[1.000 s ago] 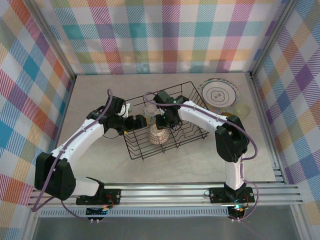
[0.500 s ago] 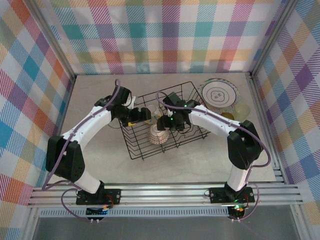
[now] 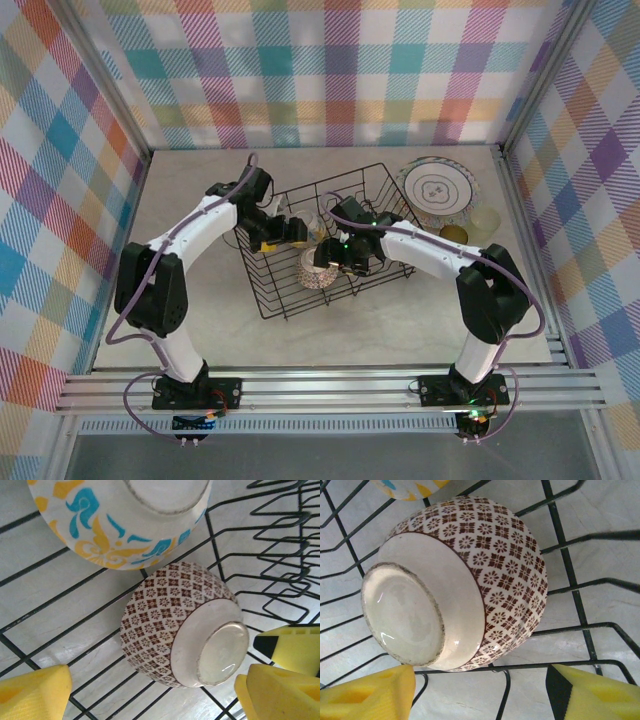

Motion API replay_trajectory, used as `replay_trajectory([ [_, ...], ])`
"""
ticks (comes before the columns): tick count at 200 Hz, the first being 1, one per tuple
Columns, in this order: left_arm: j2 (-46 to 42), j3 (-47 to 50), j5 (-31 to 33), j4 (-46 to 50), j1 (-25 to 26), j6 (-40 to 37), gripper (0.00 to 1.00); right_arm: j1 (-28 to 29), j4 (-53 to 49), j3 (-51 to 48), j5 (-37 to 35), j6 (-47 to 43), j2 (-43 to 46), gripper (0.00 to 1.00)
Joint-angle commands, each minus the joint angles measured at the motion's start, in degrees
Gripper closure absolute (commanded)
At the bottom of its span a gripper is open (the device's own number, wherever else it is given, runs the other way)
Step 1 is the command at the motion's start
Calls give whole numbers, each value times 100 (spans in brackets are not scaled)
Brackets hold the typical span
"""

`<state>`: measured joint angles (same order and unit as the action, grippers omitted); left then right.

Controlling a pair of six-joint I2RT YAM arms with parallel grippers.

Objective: Unload the mixed dishes from the dish rack

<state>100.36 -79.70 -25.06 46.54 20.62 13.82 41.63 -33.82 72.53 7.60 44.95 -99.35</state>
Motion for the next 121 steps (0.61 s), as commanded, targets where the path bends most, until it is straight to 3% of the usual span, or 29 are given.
replay_trajectory([
  [1,87,-123,-118,219,56,-144,10,-31,-31,-4,-23,510,89,28],
  [55,136,-84,-158,99,56,-64,10,-32,-28,-3,-231,1218,-88,34],
  [121,256,-72,-337,-39,56,41,11,3,52,211,-259,1472,-460,39],
])
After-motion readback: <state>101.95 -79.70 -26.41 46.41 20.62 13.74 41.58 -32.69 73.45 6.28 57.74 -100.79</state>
